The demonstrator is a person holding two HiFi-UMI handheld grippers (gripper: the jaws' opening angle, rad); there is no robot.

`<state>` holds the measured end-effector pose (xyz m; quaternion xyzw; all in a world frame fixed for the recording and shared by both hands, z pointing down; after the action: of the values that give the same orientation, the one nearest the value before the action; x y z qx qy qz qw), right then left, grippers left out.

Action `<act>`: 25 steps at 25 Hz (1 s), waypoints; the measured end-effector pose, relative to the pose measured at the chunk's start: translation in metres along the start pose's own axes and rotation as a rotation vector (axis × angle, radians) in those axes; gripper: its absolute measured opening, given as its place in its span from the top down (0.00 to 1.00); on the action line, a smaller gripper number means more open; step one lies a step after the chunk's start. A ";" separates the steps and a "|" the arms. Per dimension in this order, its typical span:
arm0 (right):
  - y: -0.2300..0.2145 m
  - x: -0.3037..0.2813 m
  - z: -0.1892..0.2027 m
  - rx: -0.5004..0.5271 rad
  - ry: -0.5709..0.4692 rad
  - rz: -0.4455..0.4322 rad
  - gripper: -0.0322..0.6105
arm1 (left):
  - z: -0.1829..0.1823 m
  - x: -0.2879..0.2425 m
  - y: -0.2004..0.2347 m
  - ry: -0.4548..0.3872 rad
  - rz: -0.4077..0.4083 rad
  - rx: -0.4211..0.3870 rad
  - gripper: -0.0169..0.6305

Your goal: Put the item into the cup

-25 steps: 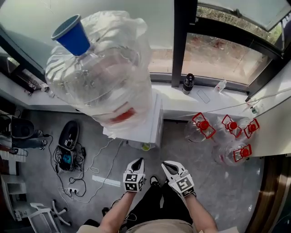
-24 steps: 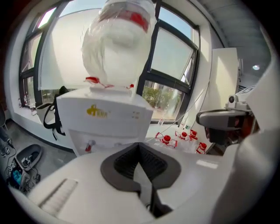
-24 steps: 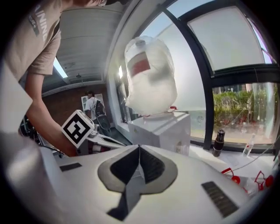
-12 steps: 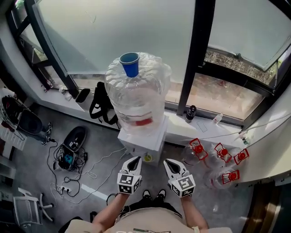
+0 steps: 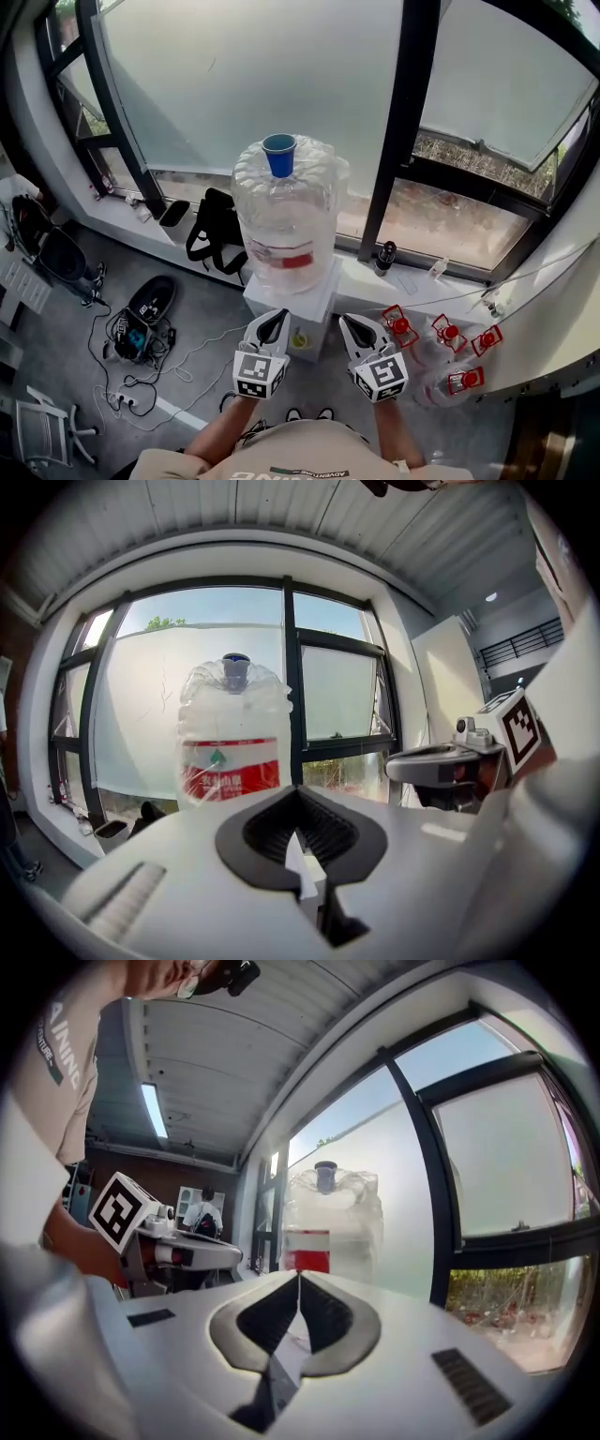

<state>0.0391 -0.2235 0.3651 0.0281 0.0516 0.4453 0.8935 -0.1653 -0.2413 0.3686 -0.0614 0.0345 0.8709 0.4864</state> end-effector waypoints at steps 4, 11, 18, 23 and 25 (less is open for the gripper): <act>0.004 -0.003 -0.011 -0.005 -0.036 0.011 0.93 | -0.013 0.006 0.003 -0.026 -0.027 -0.065 0.96; 0.007 -0.005 -0.020 0.011 -0.055 0.016 0.93 | -0.026 0.006 0.004 -0.059 -0.010 -0.073 0.96; 0.008 -0.001 -0.014 0.005 -0.044 0.037 0.93 | -0.020 0.004 0.006 -0.052 0.014 -0.054 0.96; 0.006 0.001 -0.014 0.000 -0.036 0.051 0.93 | -0.022 0.002 0.002 -0.050 0.031 -0.050 0.96; 0.007 0.002 -0.013 0.000 -0.036 0.055 0.93 | -0.022 0.002 0.001 -0.050 0.039 -0.053 0.96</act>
<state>0.0332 -0.2181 0.3530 0.0375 0.0345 0.4691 0.8817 -0.1655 -0.2431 0.3471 -0.0519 0.0007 0.8821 0.4683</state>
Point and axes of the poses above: the fingertips, and each gripper's own axes: x backward along the fingers, y to its left, z out of its underside, the point moved 8 cm from there along x, backward along the fingers, and after that the axes turned 2 degrees about x, right-handed, at the moved point
